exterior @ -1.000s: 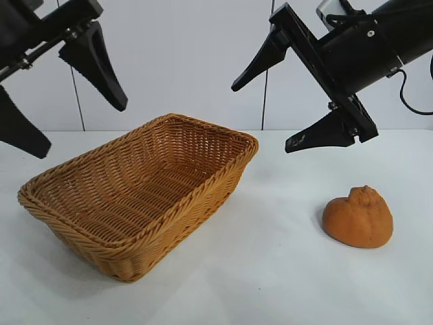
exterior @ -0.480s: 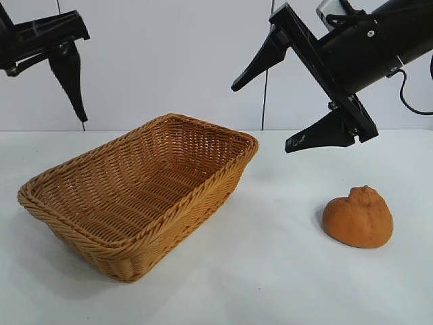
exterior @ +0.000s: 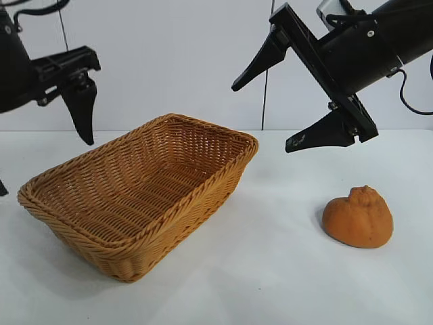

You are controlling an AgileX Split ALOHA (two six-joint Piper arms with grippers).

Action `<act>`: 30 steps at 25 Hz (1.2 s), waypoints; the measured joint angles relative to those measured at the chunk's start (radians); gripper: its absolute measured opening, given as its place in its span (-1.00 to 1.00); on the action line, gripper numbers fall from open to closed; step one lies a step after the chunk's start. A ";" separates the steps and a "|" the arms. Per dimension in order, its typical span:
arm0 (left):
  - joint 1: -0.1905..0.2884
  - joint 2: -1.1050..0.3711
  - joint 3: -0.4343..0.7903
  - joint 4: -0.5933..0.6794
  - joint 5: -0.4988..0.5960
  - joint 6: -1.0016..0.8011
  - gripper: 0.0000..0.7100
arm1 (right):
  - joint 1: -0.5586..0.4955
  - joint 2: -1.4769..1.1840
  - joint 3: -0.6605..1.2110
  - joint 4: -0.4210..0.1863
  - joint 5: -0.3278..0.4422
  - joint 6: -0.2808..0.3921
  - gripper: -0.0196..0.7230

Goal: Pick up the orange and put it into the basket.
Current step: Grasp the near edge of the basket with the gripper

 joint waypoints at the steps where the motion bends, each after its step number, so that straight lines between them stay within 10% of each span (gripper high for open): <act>1: 0.000 0.015 0.000 0.000 0.000 0.000 0.81 | 0.000 0.000 0.000 0.000 0.000 0.000 0.87; 30: 0.075 0.235 0.086 -0.252 -0.288 0.114 0.76 | 0.000 0.000 0.000 0.000 -0.002 0.000 0.87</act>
